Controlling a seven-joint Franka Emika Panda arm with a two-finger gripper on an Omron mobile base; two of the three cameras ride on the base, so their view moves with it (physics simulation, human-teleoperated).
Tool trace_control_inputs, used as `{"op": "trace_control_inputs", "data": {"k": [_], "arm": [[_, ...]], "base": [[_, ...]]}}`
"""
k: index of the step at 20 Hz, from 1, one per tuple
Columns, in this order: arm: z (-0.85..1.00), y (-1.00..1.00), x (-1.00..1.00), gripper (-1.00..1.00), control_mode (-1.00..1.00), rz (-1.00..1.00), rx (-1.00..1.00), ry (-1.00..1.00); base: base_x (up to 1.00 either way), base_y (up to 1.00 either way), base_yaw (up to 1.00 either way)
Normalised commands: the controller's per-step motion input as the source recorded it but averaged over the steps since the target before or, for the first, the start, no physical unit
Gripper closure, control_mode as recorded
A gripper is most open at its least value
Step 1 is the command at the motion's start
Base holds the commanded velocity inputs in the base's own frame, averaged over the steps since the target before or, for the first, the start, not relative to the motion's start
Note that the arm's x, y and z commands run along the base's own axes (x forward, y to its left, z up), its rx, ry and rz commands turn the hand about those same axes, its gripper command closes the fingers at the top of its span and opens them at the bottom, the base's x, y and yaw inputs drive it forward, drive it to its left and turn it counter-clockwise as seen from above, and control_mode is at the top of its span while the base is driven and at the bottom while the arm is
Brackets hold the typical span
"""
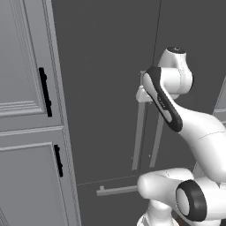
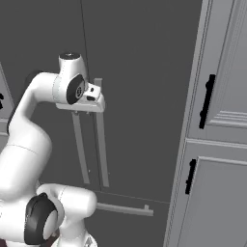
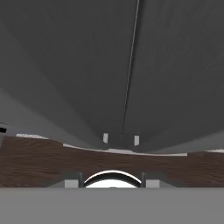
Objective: Grab a lemon wedge from the fridge and one ice cube from the ice bowl, and put them in the glass of lemonade.
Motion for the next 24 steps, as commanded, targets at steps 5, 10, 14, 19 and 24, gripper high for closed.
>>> {"op": "trace_control_inputs", "data": {"k": [5,10,14,19,24], "arm": [[0.00,0.00,-0.32,-1.00,-1.00,0.00,0.00,-0.01],[-0.05,-0.07,-0.86,-1.00,-1.00,-0.03,0.00,-0.03],[-0.22,-0.01,-0.43,-1.00,1.00,-0.01,0.00,0.00],[0.00,0.00,0.00,-1.00,1.00,0.00,0.00,0.00],[0.00,0.00,0.00,-1.00,1.00,0.00,0.00,0.00]], "base": [[0.00,0.00,0.00],[0.00,0.00,0.00],[-0.32,0.00,0.00],[-0.09,0.08,0.31],[0.20,0.19,0.73]]}}
